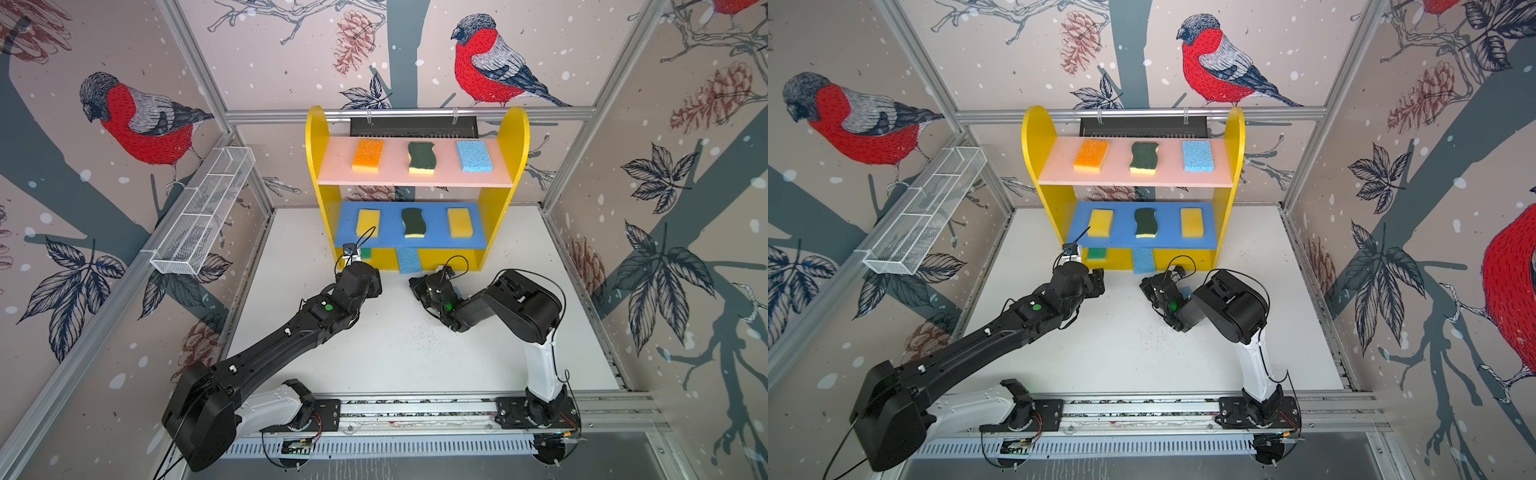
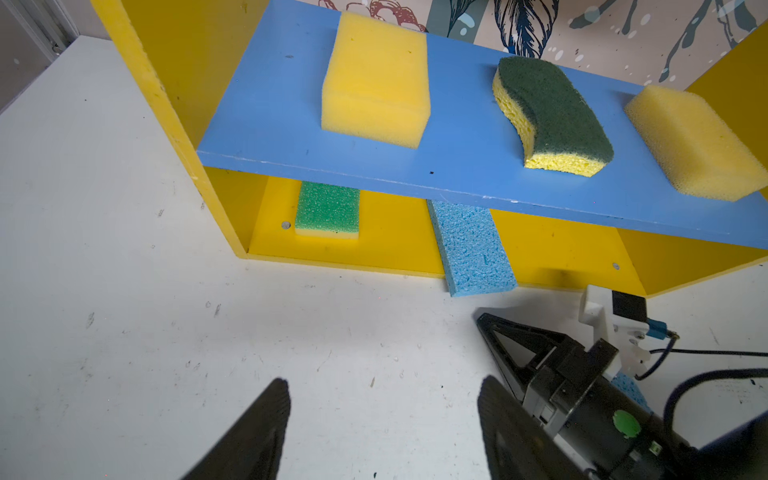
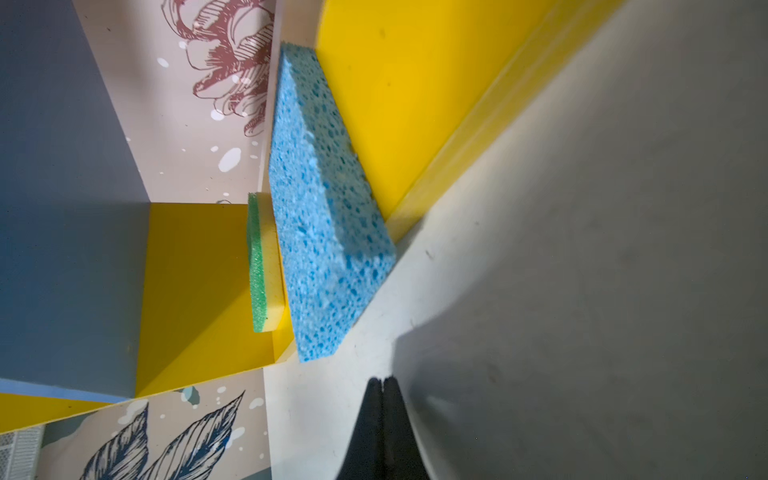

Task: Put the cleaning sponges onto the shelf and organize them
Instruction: 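Press the right gripper against the standing blue sponge, pushing it against the yellow panel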

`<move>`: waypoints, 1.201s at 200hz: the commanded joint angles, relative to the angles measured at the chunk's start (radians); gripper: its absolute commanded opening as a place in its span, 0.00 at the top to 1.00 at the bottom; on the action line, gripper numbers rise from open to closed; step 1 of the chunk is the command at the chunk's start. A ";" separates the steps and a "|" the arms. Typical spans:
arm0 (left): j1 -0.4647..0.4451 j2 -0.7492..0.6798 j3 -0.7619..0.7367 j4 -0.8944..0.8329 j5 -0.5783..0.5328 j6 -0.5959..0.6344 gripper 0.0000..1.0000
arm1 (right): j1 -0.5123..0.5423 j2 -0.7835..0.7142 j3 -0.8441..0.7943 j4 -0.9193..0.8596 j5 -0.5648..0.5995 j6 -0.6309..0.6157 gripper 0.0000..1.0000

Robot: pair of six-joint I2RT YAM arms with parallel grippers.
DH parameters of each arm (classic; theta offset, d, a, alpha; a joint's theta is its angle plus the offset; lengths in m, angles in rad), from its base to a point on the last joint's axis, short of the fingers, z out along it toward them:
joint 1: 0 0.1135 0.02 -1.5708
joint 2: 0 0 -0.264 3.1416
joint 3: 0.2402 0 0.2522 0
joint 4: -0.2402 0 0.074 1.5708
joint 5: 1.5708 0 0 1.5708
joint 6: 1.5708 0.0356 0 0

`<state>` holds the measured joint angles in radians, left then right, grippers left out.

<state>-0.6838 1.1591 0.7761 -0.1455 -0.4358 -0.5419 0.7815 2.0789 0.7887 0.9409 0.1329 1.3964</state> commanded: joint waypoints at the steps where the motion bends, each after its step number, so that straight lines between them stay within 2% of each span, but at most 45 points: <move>1: 0.003 -0.001 -0.010 0.045 -0.017 -0.003 0.28 | 0.003 0.026 -0.004 -0.011 0.045 0.025 0.98; 106: 0.003 0.009 -0.049 0.079 -0.020 -0.027 0.28 | 0.018 0.092 0.016 0.039 0.084 0.064 0.98; 240: 0.003 -0.021 -0.081 0.076 -0.022 -0.049 0.28 | 0.001 0.160 0.153 -0.092 0.105 0.079 0.98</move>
<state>-0.6838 1.1431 0.7033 -0.0872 -0.4484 -0.5766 0.7898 2.2181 0.9398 1.0416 0.2077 1.4807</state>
